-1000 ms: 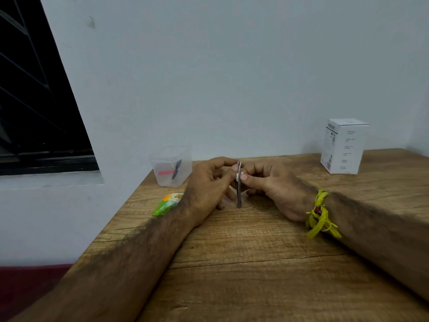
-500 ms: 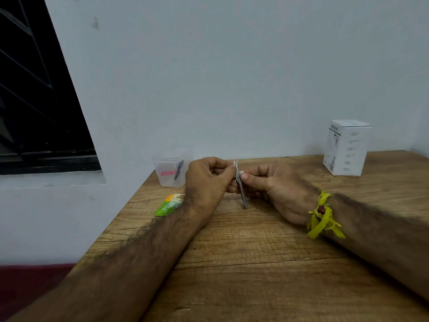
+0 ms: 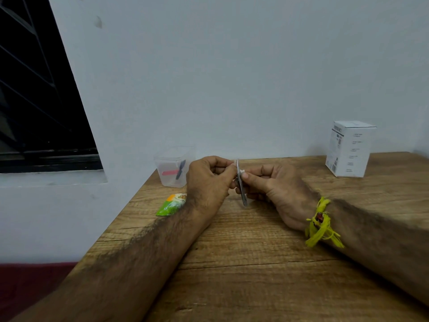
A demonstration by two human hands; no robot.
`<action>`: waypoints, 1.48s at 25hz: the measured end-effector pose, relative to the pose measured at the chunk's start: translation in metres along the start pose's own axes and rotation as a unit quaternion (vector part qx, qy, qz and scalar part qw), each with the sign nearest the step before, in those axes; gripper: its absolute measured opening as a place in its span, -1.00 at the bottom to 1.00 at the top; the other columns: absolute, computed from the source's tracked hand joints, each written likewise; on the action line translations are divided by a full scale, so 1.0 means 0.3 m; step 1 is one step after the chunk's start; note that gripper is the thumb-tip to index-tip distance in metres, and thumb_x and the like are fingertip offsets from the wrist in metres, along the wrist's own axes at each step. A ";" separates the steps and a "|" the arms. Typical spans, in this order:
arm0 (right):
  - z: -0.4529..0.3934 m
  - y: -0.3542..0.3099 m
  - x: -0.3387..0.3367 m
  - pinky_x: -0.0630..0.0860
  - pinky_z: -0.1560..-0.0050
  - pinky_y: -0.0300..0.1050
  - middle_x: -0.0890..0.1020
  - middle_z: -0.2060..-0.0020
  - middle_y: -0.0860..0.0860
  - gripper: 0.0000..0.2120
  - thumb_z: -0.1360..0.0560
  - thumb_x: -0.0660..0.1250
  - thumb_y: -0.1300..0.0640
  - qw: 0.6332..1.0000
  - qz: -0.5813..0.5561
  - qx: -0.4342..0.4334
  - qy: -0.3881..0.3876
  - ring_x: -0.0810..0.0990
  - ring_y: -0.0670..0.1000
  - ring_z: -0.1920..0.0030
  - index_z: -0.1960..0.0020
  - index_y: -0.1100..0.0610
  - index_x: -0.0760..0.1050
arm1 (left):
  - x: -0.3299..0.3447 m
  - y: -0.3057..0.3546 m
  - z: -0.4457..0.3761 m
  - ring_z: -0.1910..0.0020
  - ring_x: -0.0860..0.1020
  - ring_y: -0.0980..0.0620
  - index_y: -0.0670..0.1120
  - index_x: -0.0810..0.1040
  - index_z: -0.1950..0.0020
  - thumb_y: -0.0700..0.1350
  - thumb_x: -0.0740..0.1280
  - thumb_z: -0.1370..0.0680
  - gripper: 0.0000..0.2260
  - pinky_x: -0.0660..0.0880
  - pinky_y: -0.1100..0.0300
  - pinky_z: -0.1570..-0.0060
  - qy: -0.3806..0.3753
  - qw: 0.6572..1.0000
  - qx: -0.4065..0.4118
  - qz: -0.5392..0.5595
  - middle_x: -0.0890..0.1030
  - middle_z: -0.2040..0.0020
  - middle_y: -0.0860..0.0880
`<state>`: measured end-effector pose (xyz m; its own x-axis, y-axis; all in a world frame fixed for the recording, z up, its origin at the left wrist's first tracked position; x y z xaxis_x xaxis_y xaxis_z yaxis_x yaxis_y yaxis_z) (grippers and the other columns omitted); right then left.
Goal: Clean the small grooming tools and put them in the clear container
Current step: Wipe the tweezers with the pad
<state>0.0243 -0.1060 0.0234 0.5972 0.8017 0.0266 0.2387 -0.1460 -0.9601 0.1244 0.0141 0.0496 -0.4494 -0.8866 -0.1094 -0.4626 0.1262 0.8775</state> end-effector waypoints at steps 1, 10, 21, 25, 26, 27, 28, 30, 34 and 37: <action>0.002 -0.007 -0.001 0.59 -0.01 0.04 0.74 0.15 0.20 -0.87 -0.50 0.45 0.23 1.000 0.006 -0.011 0.002 0.72 0.20 0.04 -0.02 0.26 0.68 | 0.000 -0.001 0.000 0.43 0.63 0.08 -0.14 0.68 0.12 -0.16 0.50 -0.50 -0.94 0.47 0.25 0.50 -0.002 1.000 -0.002 -0.001 0.69 0.34 -0.09; 0.009 -0.028 -0.004 0.60 -0.06 0.07 0.73 0.16 0.20 -0.83 -0.49 0.46 0.23 1.000 0.013 -0.020 -0.002 0.73 0.19 0.05 -0.04 0.29 0.62 | 0.000 -0.001 0.000 0.40 0.65 0.05 -0.14 0.68 0.08 -0.14 0.49 -0.52 -0.92 0.47 0.24 0.49 -0.020 1.000 -0.007 0.006 0.70 0.32 -0.09; 0.000 0.006 0.012 0.57 0.04 -0.04 0.72 0.10 0.26 -0.95 -0.52 0.42 0.27 0.996 0.058 0.041 -0.044 0.64 0.10 0.14 0.05 0.27 0.62 | -0.010 0.000 -0.005 0.34 0.66 0.05 -0.15 0.67 0.06 -0.17 0.48 -0.53 -0.95 0.43 0.28 0.50 -0.032 0.999 -0.018 0.029 0.72 0.27 -0.11; -0.004 0.008 0.012 0.55 0.13 -0.11 0.69 0.14 0.25 -0.91 -0.51 0.44 0.27 0.994 0.089 0.047 -0.048 0.62 0.03 0.22 0.05 0.30 0.63 | -0.024 0.003 -0.012 0.36 0.65 0.09 -0.19 0.67 0.04 -0.19 0.47 -0.53 -0.93 0.43 0.30 0.51 -0.009 0.999 -0.014 0.038 0.71 0.27 -0.15; -0.003 0.007 0.013 0.54 0.15 -0.14 0.69 0.15 0.24 -0.92 -0.51 0.45 0.26 0.993 0.095 0.046 -0.047 0.61 0.02 0.23 0.06 0.30 0.63 | -0.026 0.002 -0.012 0.36 0.65 0.10 -0.19 0.67 0.04 -0.19 0.47 -0.53 -0.93 0.43 0.29 0.51 -0.007 0.999 -0.014 0.039 0.71 0.27 -0.15; -0.001 0.005 0.012 0.54 0.14 -0.12 0.70 0.14 0.25 -0.93 -0.51 0.45 0.25 0.994 0.096 0.044 -0.042 0.61 0.03 0.23 0.07 0.27 0.64 | -0.024 0.004 -0.011 0.36 0.65 0.10 -0.18 0.67 0.05 -0.19 0.47 -0.53 -0.93 0.43 0.29 0.51 -0.011 0.999 -0.015 0.038 0.71 0.26 -0.15; 0.001 0.003 0.010 0.55 0.11 -0.09 0.70 0.13 0.27 -0.95 -0.51 0.45 0.25 0.994 0.096 0.041 -0.035 0.61 0.05 0.21 0.09 0.24 0.64 | -0.021 0.006 -0.008 0.36 0.65 0.10 -0.18 0.67 0.05 -0.19 0.47 -0.53 -0.94 0.43 0.29 0.51 -0.017 0.999 -0.015 0.038 0.71 0.26 -0.15; 0.004 -0.001 0.011 0.55 0.06 -0.04 0.70 0.10 0.27 -0.95 -0.51 0.45 0.25 0.993 0.102 0.039 -0.035 0.62 0.06 0.19 0.11 0.23 0.64 | -0.017 0.010 -0.005 0.37 0.65 0.11 -0.18 0.67 0.05 -0.20 0.47 -0.53 -0.94 0.44 0.32 0.50 -0.020 0.999 -0.012 0.041 0.71 0.25 -0.15; 0.003 0.000 0.006 0.56 0.09 -0.05 0.71 0.18 0.21 -0.95 -0.50 0.46 0.24 0.994 0.101 0.038 -0.025 0.62 0.05 0.22 0.13 0.22 0.64 | -0.020 0.008 -0.006 0.35 0.66 0.09 -0.16 0.67 0.05 -0.19 0.46 -0.54 -0.95 0.45 0.29 0.50 -0.013 0.999 -0.011 0.029 0.72 0.26 -0.12; 0.003 0.000 0.008 0.56 0.12 -0.10 0.72 0.17 0.20 -0.95 -0.50 0.46 0.23 0.992 0.112 0.039 -0.035 0.63 0.00 0.24 0.14 0.19 0.64 | -0.021 0.008 -0.007 0.36 0.66 0.09 -0.17 0.67 0.05 -0.21 0.46 -0.54 -0.96 0.44 0.33 0.48 -0.009 1.000 -0.009 0.029 0.72 0.26 -0.12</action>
<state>0.0250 -0.1034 0.0232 0.5732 0.7927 -0.2075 0.0432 -0.2821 -0.9584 0.1278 0.0189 0.0533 -0.4889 -0.8698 -0.0667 -0.4217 0.1687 0.8909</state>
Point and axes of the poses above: each hand's wrist, its own z-axis away from the middle knuckle, its own x-axis out of the palm, y = z × x, the point moved 8 cm from there along -z, towards the middle knuckle
